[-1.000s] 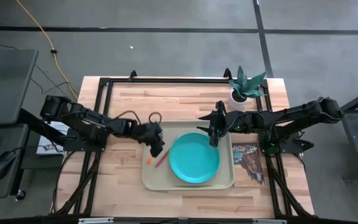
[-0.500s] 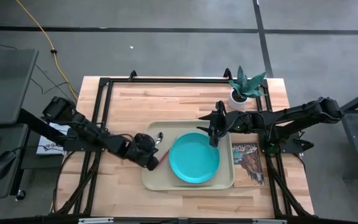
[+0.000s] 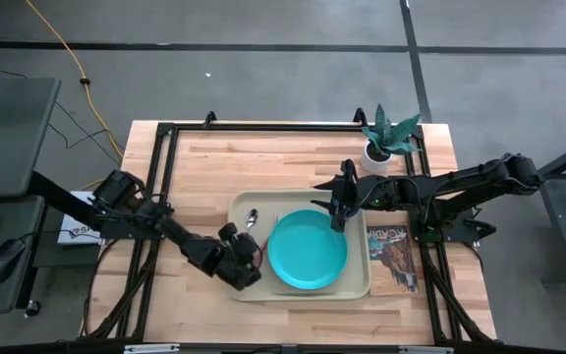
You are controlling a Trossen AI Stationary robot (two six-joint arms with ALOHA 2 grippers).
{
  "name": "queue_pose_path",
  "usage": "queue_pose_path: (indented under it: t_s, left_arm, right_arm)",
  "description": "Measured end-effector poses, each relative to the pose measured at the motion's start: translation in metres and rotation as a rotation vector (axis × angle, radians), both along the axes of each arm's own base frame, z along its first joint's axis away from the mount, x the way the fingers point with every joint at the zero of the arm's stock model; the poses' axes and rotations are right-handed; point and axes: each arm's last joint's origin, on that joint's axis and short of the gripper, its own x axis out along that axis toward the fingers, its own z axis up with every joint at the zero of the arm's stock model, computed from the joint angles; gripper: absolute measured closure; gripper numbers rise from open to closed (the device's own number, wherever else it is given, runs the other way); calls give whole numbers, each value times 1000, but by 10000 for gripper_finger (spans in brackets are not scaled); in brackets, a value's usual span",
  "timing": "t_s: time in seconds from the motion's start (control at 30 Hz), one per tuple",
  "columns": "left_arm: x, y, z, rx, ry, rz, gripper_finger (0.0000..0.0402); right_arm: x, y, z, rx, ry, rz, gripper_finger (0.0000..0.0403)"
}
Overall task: Pick and place plate/cup/fork/spoon on tray
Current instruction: Put the pink fork to the left of the blue plate on the gray serving tray
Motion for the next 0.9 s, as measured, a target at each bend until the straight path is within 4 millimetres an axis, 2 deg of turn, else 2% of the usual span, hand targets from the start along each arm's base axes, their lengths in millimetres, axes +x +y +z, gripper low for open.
queue_pose_path:
  t_s: [0.3,0.53,0.73,0.9]
  left_arm:
    - [0,-14,9,45,-65,8,401]
    - [1,-15,0,34,-68,40,401]
    - [3,-16,-15,6,-31,48,401]
    - [6,-17,-13,30,-76,45,401]
  right_arm:
    - [0,0,0,0,4,0,231]
    - [0,0,0,1,3,-1,231]
    - [0,0,0,0,4,0,231]
    - [0,0,0,0,3,0,231]
